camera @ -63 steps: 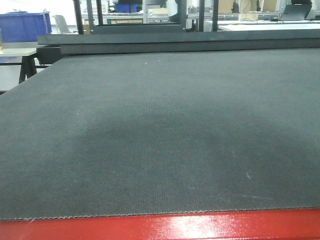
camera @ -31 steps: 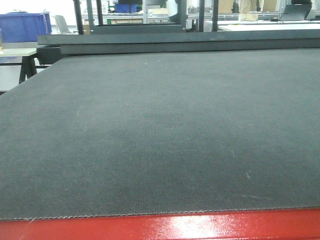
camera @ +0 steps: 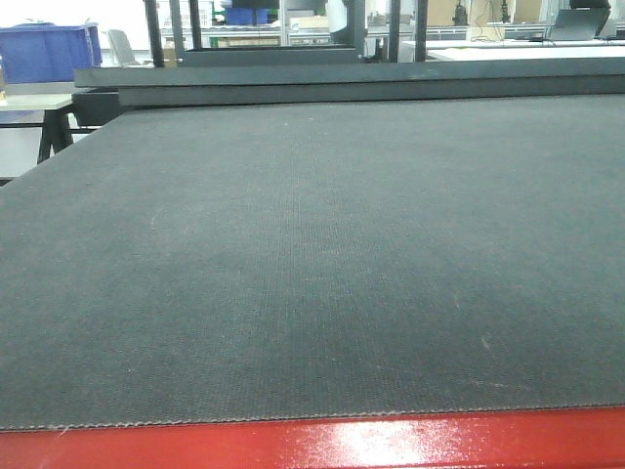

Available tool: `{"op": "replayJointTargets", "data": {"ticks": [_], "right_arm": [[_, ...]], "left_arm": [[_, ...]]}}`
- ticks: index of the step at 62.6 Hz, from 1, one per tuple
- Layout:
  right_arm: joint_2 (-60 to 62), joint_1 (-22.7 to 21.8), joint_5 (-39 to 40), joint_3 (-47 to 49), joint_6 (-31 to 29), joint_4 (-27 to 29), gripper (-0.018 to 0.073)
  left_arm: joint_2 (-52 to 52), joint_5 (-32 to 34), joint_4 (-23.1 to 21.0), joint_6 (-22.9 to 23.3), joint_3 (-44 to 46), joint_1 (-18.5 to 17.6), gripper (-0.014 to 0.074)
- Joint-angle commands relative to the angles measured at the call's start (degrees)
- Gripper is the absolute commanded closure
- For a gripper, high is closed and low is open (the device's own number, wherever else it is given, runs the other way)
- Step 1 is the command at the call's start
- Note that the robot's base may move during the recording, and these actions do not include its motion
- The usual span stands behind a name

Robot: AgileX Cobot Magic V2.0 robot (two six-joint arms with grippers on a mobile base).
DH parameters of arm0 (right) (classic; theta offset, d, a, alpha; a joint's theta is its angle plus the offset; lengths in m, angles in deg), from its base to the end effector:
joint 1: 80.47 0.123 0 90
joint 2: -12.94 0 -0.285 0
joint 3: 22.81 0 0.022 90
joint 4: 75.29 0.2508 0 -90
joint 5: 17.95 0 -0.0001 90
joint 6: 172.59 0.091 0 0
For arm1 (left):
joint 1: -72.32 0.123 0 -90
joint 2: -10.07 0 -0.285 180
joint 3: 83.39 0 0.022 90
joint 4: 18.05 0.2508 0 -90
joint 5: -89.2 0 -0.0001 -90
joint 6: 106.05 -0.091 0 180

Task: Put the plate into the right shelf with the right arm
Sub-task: 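Lift the white plate off the table with the right gripper, then drive the base to the steel shelf holding the plate in the right gripper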

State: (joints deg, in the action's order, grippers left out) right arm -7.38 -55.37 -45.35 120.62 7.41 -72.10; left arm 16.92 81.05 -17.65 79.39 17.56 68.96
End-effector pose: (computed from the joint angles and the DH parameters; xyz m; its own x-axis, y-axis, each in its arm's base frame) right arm 0.0183 0.0112 0.3864 0.0685 0.0866 -0.9939 -0.4511 0.8913 0.0466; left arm 0.0563 -0.0032 0.1903 -0.0753 -0.0837 -0.9936 0.0512 0.9948 -0.0876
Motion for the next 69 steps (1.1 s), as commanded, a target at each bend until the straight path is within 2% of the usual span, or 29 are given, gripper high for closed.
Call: {"op": "replayJointTargets", "data": {"ticks": [1, 69], "right_arm": [[-0.8, 0.0, 6.3, 1.2, 0.0, -0.3, 0.0503], [-0.8, 0.0, 6.3, 1.1, 0.0, -0.3, 0.0503]], "left_arm": [[-0.4, 5.1, 0.0, 0.3, -0.5, -0.2, 0.0643], [-0.4, 5.1, 0.0, 0.3, -0.5, -0.2, 0.0643]]}}
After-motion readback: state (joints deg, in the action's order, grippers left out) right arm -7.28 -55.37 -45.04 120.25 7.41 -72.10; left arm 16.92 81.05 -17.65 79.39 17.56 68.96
